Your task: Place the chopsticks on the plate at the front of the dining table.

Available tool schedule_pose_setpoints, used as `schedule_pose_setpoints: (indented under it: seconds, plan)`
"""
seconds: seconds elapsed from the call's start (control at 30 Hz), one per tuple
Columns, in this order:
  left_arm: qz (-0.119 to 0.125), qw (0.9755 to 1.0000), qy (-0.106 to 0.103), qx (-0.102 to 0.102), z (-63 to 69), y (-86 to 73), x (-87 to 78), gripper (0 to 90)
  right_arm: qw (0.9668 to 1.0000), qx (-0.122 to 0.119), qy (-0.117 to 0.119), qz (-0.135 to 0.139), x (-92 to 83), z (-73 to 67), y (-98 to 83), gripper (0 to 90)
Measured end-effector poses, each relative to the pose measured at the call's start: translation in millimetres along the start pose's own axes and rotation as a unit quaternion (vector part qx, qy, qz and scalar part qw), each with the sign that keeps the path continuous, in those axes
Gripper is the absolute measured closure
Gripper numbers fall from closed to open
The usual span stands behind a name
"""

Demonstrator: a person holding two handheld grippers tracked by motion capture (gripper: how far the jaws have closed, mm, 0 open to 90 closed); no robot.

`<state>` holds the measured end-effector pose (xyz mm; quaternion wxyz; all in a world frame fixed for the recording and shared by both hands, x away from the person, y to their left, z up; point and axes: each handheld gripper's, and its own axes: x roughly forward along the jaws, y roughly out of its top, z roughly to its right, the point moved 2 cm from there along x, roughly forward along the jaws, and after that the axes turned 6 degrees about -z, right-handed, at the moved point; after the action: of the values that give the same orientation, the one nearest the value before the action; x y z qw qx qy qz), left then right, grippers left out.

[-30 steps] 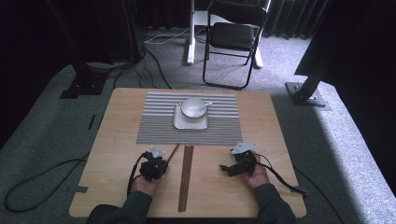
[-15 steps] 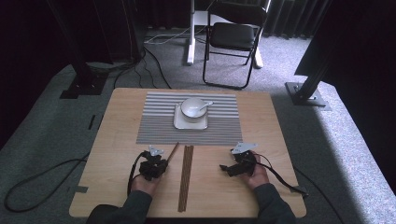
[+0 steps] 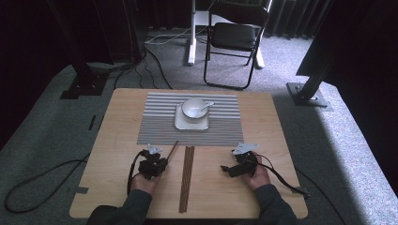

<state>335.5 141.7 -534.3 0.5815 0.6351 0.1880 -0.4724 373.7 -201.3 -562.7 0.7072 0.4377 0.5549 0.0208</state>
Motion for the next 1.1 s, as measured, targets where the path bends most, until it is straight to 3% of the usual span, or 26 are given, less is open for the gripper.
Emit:
schedule_pose_setpoints:
  seconds: [0.27,0.43,1.1]
  plan:
    - [0.003,1.0000,0.005,-0.006,-2.7,5.3,-0.4,83.7,1.0000,0.000,0.000,0.000,0.0,0.0,0.0,11.6]
    - [0.003,0.9998,-0.009,-0.016,-5.2,10.6,0.5,83.7,1.0000,0.000,0.000,0.000,0.0,0.0,0.0,11.6]
    - [0.020,0.9992,-0.018,-0.030,-7.6,29.1,-0.5,83.6,1.0000,0.000,0.000,0.000,0.0,0.0,0.0,11.6]
